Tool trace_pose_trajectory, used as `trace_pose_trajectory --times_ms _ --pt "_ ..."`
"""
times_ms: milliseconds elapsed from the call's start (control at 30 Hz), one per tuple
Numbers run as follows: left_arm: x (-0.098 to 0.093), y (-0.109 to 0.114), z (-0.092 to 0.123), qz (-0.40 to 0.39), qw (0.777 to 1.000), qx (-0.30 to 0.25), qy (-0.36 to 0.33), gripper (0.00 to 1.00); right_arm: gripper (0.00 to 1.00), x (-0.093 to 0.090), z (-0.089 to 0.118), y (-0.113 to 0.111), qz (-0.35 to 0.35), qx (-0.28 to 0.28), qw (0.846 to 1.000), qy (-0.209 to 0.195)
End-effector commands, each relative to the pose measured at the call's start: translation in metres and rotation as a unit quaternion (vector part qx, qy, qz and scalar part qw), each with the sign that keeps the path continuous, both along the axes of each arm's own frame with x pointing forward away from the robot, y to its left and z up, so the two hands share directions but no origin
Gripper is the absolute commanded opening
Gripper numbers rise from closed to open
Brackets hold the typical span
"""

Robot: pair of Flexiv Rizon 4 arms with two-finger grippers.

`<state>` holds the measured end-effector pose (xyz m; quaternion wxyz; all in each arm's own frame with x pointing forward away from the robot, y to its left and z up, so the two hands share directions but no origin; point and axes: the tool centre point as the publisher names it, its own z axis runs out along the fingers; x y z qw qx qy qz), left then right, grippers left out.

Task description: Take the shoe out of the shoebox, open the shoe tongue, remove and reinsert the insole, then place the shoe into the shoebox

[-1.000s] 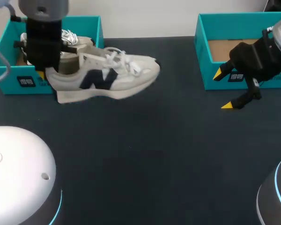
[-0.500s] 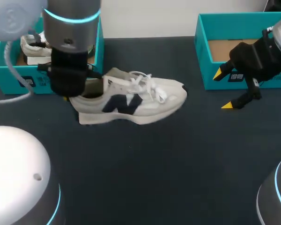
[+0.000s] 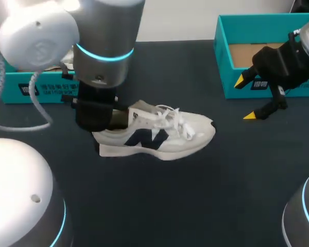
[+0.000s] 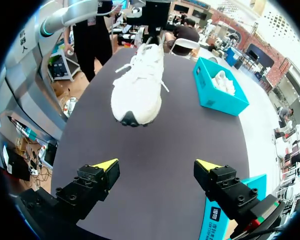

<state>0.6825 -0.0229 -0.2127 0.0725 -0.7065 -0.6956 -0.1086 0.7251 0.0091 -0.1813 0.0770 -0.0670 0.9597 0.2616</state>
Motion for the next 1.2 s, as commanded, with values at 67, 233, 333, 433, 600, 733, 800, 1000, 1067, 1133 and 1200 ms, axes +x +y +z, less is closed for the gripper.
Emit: trace_pose_trajectory --times_ms 67,233,333,433,600,733,800,1000,1067,1133,1200 --pt "0.009 0.002 -0.045 -0.002 1.0 0.014 -0.004 0.0 1.0 0.001 -0.001 0.001 0.0 -0.001 1.0 0.001" --pt "0.017 0.002 -0.071 0.015 1.0 0.024 -0.012 0.0 1.0 0.001 -0.001 0.001 0.0 -0.001 1.0 0.001" --pt "0.021 0.001 -0.087 0.035 0.999 0.029 -0.012 0.0 1.0 0.001 -0.001 0.001 0.0 -0.001 1.0 0.001" --pt "0.022 0.0 -0.101 0.043 0.998 0.034 -0.017 0.0 1.0 0.001 -0.001 0.001 0.0 -0.001 1.0 0.001" --pt "0.024 -0.003 -0.125 0.05 0.997 0.049 -0.021 0.0 1.0 0.001 -0.001 0.001 0.0 -0.001 1.0 0.001" --pt "0.025 -0.004 -0.141 0.046 0.997 0.056 -0.03 0.0 1.0 0.001 -0.001 0.001 0.0 -0.001 1.0 0.001" --pt "0.025 -0.005 -0.148 0.045 0.997 0.055 -0.02 0.0 1.0 0.001 -0.001 0.001 0.0 -0.001 1.0 0.001" --pt "0.026 -0.004 -0.16 0.05 0.997 0.054 -0.019 0.0 1.0 0.001 -0.001 0.001 0.0 -0.001 1.0 0.001" --pt "0.027 -0.004 -0.162 0.05 0.997 0.056 -0.017 0.24 1.0 0.001 -0.001 0.001 0.0 -0.001 1.0 0.001" --pt "0.027 -0.004 -0.163 0.053 0.997 0.056 -0.017 0.56 1.0 0.001 -0.001 0.001 0.0 -0.001 1.0 0.001" --pt "0.027 -0.004 -0.164 0.053 0.997 0.055 -0.016 0.78 1.0 0.001 -0.001 0.001 0.0 -0.001 1.0 0.001"
